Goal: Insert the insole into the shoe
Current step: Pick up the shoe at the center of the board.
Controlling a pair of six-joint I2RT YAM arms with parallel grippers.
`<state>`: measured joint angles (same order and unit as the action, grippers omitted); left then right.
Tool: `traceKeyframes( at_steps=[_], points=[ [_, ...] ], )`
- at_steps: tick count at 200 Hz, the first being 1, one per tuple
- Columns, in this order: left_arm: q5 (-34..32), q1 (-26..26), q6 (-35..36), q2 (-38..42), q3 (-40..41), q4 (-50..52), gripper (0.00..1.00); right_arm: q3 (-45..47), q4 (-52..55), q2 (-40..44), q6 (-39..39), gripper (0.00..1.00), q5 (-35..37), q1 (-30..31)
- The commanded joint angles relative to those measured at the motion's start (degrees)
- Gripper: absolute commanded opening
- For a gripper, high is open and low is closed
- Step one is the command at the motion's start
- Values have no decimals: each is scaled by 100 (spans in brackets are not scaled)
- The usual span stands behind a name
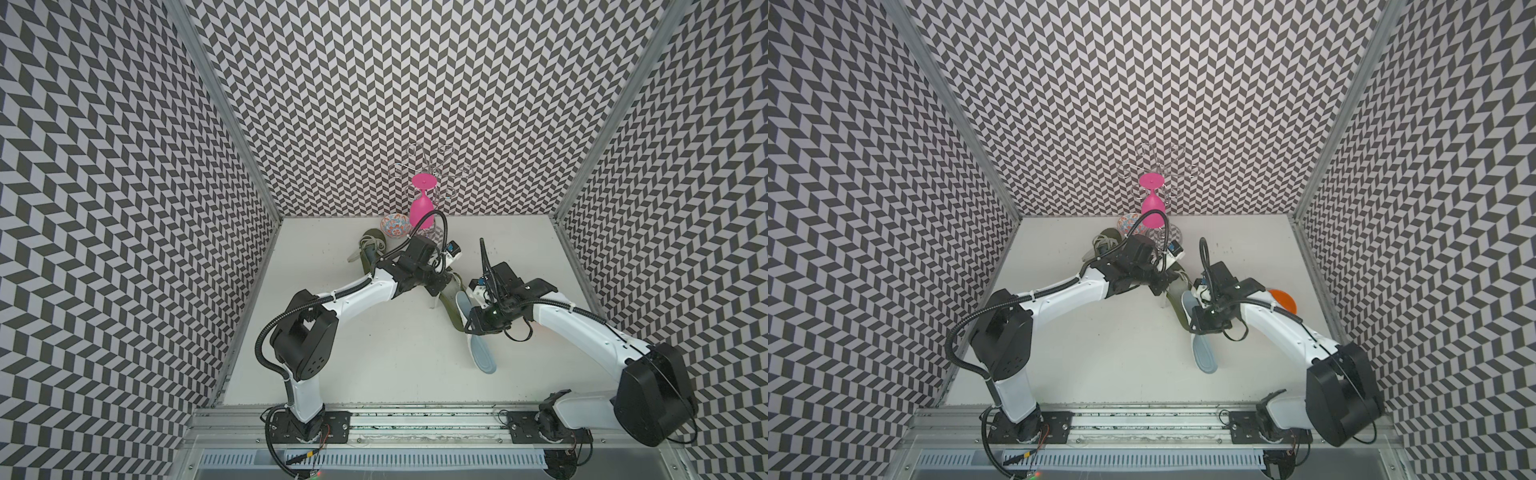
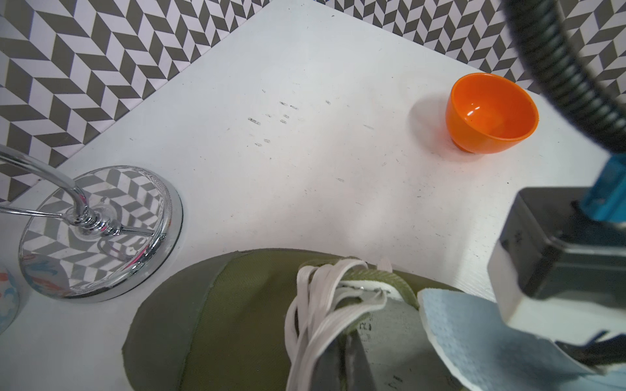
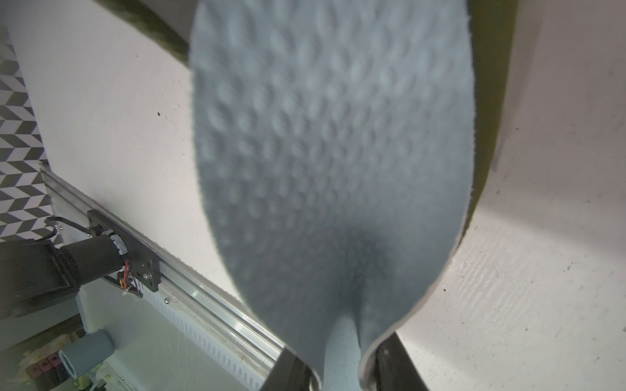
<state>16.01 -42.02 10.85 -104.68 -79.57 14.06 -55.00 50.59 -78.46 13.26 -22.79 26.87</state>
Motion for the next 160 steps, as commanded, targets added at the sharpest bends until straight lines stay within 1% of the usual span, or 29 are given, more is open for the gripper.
traceKeyframes(
  at_steps=[1,42,104,136,160],
  points=[
    [207,-83,200,237,49,-553,0,-189,-159,-156,73,30,-147,100],
    [-55,-103,425,199,90,-451,0,-480,45,-136,92,30,-15,130],
    [-72,27,548,104,34,-366,0,-304,65,24,172,30,-190,284],
    [189,134,624,112,17,-271,0,-88,32,256,138,30,-385,329],
    [681,134,618,189,-33,-114,0,16,-143,288,116,31,-476,321]
  ],
)
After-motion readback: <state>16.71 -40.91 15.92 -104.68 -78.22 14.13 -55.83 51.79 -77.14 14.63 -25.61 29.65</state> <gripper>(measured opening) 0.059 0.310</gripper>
